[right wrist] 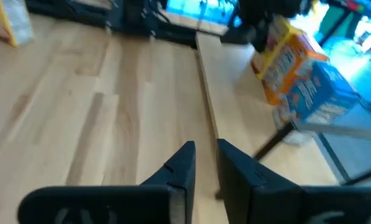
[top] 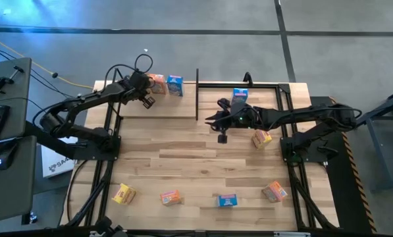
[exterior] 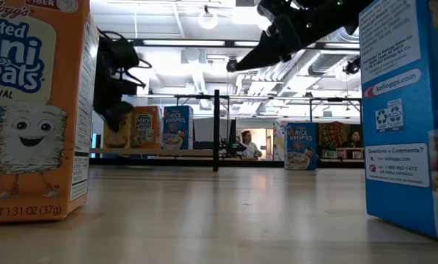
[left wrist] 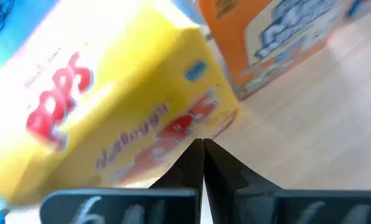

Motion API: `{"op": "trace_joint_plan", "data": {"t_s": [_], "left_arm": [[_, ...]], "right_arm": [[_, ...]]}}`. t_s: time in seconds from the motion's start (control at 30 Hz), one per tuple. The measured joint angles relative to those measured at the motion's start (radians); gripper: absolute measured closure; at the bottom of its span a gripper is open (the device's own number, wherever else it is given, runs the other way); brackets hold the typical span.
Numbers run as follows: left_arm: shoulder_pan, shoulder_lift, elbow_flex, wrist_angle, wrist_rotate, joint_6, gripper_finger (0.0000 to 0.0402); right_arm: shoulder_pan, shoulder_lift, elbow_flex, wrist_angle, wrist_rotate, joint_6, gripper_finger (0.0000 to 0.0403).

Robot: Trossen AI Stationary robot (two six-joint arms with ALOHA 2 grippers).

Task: Stack cereal on shelf
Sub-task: Put the middle yellow cereal box on the shelf, then put the top yellow cereal box on the shelf aligned with the other yellow cereal box

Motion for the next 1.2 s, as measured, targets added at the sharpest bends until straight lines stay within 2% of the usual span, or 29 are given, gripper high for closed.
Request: {"op": "trace_joint_plan", "data": {"t_s": [0.2,0.37,0.5,0.73,0.87,1.07,1.2], "left_arm": [[-0.007,-0.085,0.0,-0.065,0.034,-0.017,0.0401],[-0.045,-0.184,0.0,-0.102,0.116,-0.048,0.0401],[-0.133,-0.299,0.0,-0.066,0.192,-0.092,0.0401],[-0.333,-0.438,-0.005,0.059,0.2,-0.15,0.0401],[-0.417,-0.482,-0.088,0.194,0.233,-0.181,0.0401],[-0.479,-0.517,-0.236,0.415,0.256,-0.22,0.0401],[-0.492,-0.522,-0.3,0.5,0.256,-0.241,0.0401]], "right_arm": [[-0.006,-0.009,0.108,-0.218,0.053,0.008,0.0288],[-0.046,-0.009,0.252,-0.595,0.1,0.005,0.0213],[-0.149,-0.01,0.313,-0.833,0.078,0.005,0.0171],[-0.375,0.0,0.312,-0.941,0.01,-0.09,0.0142],[-0.469,0.003,0.312,-0.93,-0.02,-0.135,0.0141],[-0.541,0.057,0.312,-0.923,-0.047,-0.186,0.0141],[-0.553,0.102,0.316,-0.933,-0.016,-0.18,0.0141]]}}
